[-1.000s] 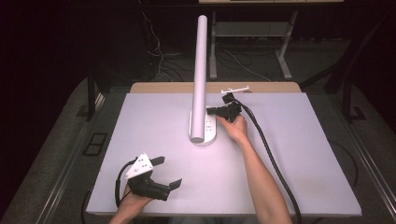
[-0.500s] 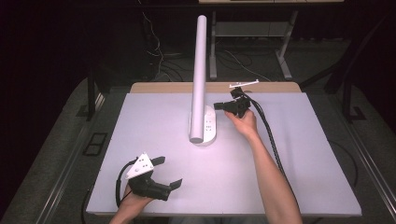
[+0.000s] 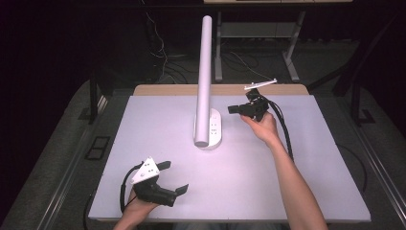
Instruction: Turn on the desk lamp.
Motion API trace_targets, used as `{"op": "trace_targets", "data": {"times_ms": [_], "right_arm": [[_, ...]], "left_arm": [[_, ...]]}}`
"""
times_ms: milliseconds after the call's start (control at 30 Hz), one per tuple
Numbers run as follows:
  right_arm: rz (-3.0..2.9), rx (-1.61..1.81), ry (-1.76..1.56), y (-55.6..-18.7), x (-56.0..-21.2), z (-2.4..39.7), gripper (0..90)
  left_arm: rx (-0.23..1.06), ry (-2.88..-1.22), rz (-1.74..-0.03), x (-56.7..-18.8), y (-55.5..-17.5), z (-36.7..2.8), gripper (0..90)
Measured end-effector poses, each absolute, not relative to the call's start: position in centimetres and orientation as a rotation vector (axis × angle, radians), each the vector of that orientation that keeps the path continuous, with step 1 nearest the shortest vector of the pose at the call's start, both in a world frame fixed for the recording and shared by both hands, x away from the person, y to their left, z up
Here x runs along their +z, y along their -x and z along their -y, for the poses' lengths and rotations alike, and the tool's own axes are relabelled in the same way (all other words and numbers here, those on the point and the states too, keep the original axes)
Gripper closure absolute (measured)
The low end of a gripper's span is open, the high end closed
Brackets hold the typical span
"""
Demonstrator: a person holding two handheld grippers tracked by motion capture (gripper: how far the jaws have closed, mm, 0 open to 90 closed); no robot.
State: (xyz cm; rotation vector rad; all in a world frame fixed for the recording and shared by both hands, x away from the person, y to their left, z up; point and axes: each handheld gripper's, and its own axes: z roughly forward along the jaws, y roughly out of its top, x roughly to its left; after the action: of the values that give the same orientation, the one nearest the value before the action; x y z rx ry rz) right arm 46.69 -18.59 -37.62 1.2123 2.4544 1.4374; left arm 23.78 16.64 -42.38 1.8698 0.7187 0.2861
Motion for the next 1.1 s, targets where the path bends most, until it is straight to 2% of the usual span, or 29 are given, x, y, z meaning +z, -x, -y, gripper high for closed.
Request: {"op": "trace_targets", "data": {"times_ms": [200, 367, 400, 433, 667, 833, 867, 933, 1100], "right_arm": [[-2.455, 1.427, -1.211, -45.4, -37.0, 20.2, 87.8], [-2.453, 1.419, -1.22, -44.5, -36.8, 21.3, 81.8], [-2.451, 1.418, -1.227, -44.2, -36.7, 21.6, 78.9], [-2.444, 1.419, -1.25, -43.8, -36.6, 22.1, 71.2], [-2.388, 1.438, -1.315, -41.9, -36.3, 23.8, 38.2], [-2.36, 1.48, -1.34, -40.3, -36.2, 25.0, 9.5], [-2.36, 1.48, -1.34, -40.3, -36.2, 25.0, 9.5], [-2.353, 1.483, -1.334, -39.3, -36.1, 25.5, 0.5], [-2.353, 1.458, -1.308, -37.5, -36.0, 26.2, 0.0]], "left_arm": [[0.284, -1.877, -0.712, -42.4, -23.8, -16.5, 0.0], [0.283, -1.876, -0.714, -42.4, -23.8, -16.5, 0.0], [0.283, -1.877, -0.714, -42.4, -23.8, -16.5, 0.0], [0.284, -1.879, -0.712, -42.4, -23.8, -16.5, 0.0], [0.285, -1.878, -0.711, -42.4, -23.8, -16.5, 0.0], [0.29, -1.869, -0.72, -42.4, -23.8, -16.7, 0.0], [0.291, -1.868, -0.72, -42.3, -23.8, -16.7, 0.0], [0.293, -1.869, -0.721, -42.3, -23.8, -16.8, 0.0], [0.291, -1.863, -0.728, -42.3, -23.7, -16.8, 0.0]]}}
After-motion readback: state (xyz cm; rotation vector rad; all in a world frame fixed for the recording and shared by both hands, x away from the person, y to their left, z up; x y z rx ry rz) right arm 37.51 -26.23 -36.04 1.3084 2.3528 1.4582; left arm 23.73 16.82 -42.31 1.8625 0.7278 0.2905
